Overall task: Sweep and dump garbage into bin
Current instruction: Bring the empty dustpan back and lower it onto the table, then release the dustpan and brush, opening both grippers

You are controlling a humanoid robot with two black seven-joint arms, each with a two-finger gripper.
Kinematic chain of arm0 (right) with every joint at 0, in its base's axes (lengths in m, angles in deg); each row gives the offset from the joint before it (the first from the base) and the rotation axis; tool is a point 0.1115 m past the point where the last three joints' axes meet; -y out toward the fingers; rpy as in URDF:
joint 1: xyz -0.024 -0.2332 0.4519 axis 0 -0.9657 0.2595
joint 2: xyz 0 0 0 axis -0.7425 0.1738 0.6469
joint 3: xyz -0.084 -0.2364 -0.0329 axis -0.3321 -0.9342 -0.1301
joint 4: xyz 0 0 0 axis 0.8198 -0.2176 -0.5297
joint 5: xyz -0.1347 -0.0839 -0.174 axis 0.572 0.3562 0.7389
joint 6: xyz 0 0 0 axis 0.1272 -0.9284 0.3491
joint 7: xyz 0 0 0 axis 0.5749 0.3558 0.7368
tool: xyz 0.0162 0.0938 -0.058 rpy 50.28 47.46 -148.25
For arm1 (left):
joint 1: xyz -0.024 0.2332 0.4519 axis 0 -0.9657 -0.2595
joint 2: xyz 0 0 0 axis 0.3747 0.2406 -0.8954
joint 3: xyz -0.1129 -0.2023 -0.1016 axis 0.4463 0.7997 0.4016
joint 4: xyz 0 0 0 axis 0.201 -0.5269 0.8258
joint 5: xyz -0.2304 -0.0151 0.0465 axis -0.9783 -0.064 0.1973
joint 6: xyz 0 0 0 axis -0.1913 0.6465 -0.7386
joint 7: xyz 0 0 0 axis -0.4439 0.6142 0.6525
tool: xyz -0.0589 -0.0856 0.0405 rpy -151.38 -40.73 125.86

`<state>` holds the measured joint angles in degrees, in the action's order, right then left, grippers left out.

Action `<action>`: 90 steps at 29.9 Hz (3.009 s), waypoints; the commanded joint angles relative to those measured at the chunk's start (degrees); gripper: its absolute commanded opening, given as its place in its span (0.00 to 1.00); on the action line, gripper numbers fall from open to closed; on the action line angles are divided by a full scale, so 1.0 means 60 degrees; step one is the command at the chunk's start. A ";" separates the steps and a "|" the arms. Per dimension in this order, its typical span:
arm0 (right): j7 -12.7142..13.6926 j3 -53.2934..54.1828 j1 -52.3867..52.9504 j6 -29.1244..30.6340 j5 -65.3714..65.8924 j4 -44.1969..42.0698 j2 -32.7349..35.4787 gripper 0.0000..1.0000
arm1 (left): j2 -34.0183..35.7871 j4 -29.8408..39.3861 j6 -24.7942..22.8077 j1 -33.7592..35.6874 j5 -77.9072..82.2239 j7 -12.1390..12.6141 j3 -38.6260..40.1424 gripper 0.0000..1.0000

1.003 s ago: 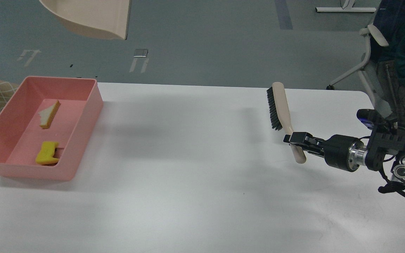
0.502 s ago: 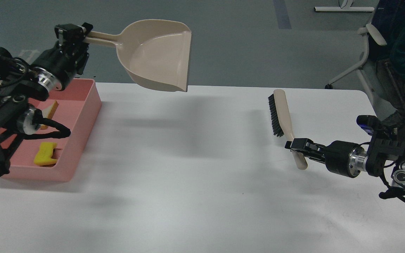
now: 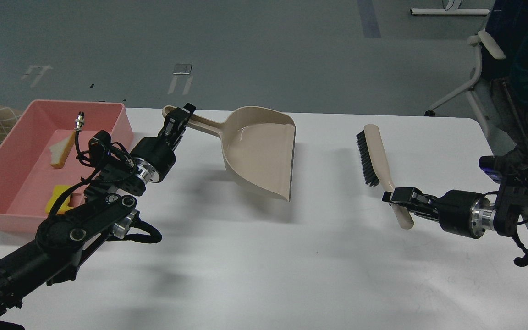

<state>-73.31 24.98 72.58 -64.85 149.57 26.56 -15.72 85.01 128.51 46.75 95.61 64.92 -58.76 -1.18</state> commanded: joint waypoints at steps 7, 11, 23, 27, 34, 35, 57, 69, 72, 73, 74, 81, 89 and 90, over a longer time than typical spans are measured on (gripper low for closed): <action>-0.0389 0.0013 -0.0106 0.0508 -0.0001 0.0056 0.0264 0.13 | -0.0023 -0.0095 0.0473 -0.0735 0.0353 -0.0499 -0.0042 0.00; -0.0389 -0.0017 -0.0135 0.0508 0.0028 0.0027 0.0264 0.13 | -0.0038 -0.0110 0.0562 -0.0867 0.0353 -0.0587 -0.0043 0.00; -0.0389 -0.0017 -0.0443 0.0508 0.0014 0.0012 0.0293 0.15 | -0.0097 -0.0300 0.0532 -0.0956 0.0353 -0.0660 -0.0057 0.00; -0.0389 -0.0017 -0.0589 0.0508 0.0014 -0.0003 0.0278 0.18 | -0.0126 -0.0432 0.0547 -0.0956 0.0339 -0.0763 -0.0276 0.27; -0.0389 -0.0002 -0.0604 0.0508 0.0014 -0.0032 0.0264 0.24 | -0.0185 -0.0447 0.0562 -0.0956 0.0324 -0.0778 -0.0306 0.74; -0.0389 -0.0002 -0.0604 0.0508 0.0028 -0.0032 0.0264 0.24 | -0.0185 -0.0447 0.0562 -0.0956 0.0324 -0.0778 -0.0321 0.83; -0.0272 0.0042 -0.0604 0.0508 -0.0001 -0.0061 0.0278 0.67 | -0.0097 -0.0330 0.0401 -0.1014 0.0353 -0.0910 -0.0584 0.98; -0.0286 0.0217 -0.0619 0.0508 -0.0045 -0.0018 0.0658 0.93 | 0.0225 -0.0067 0.0241 -0.1321 0.0324 -0.1042 -0.1083 0.98; -0.0286 0.0218 -0.0633 0.0508 -0.0103 0.0012 0.0819 0.94 | 0.0518 0.0240 -0.0053 -0.1541 0.0324 -0.1056 -0.1068 0.98; -0.0301 0.0218 -0.0633 0.0508 -0.0176 0.0026 0.0922 0.94 | 0.0606 0.0343 -0.0068 -0.1614 0.0324 -0.1056 -0.1068 0.98; -0.0301 0.0218 -0.0633 0.0508 -0.0206 0.0041 0.0981 0.94 | 0.0650 0.0388 -0.0083 -0.1658 0.0324 -0.1085 -0.1068 0.98; -0.0345 0.0218 -0.0633 0.0508 -0.0777 0.0129 0.1830 0.94 | 0.1616 0.1295 -0.0243 -0.2200 0.0324 -0.1305 -0.1053 0.98; -0.0696 0.0334 -0.0604 0.0508 -0.0806 0.0071 0.2870 0.94 | 0.3461 0.2950 -0.0873 -0.2918 0.0178 -0.1797 -0.0878 0.98; -0.0885 0.0465 -0.0590 0.0508 -0.0792 -0.0002 0.3030 0.94 | 0.3825 0.3358 -0.0990 -0.2918 0.0119 -0.1797 -0.0805 0.98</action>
<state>-76.68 26.64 68.80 -61.79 144.73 27.04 0.34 103.85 144.73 41.95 78.50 66.31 -68.47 -6.47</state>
